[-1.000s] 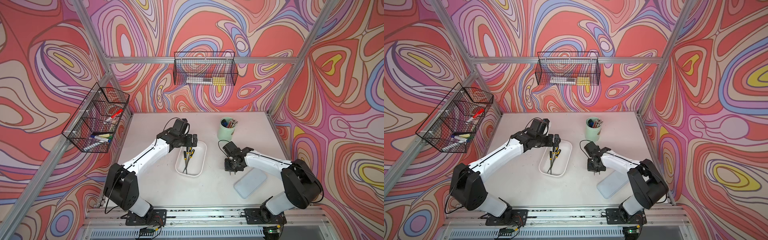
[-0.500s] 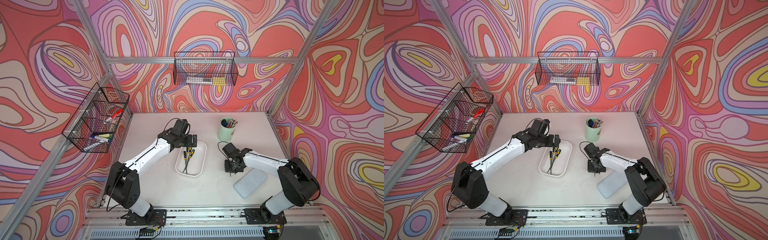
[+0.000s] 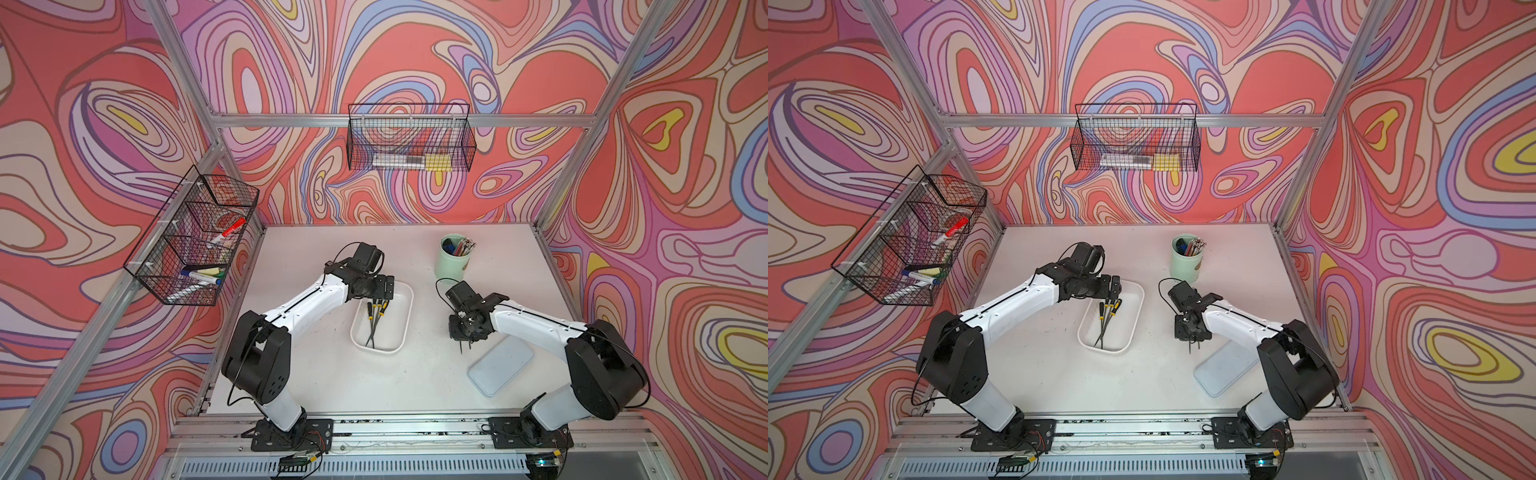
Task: Take the file tool out of the storage box
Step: Place the file tool at the center of the board.
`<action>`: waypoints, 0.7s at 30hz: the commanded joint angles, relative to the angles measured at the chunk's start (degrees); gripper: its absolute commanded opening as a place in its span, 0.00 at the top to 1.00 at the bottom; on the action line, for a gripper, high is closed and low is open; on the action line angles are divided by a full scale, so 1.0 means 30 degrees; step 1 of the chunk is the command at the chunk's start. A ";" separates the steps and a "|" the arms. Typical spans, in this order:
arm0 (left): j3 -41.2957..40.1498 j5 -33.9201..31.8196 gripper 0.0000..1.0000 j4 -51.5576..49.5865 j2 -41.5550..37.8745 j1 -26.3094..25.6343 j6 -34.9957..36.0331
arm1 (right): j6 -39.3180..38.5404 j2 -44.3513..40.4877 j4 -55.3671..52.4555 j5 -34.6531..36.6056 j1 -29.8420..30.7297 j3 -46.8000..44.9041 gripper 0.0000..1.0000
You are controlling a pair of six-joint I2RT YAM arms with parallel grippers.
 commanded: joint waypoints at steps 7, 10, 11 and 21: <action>0.1733 -0.0798 0.30 -0.1747 0.2458 -0.1021 0.1028 | -0.1339 -0.1735 0.3491 -0.4562 0.0088 0.0559 0.50; 0.1809 -0.0804 0.39 -0.1440 0.3031 -0.1242 0.1316 | -0.1547 -0.1734 0.4594 -0.6018 0.0088 0.0455 0.42; 0.1878 -0.0804 0.40 -0.1389 0.3272 -0.1256 0.1353 | -0.1668 -0.1779 0.4906 -0.6536 0.0081 0.0399 0.38; 0.2965 -0.1272 0.57 -0.1158 0.5305 -0.1403 0.1886 | -0.1956 -0.2870 0.6156 -0.8552 0.0088 -0.0317 0.09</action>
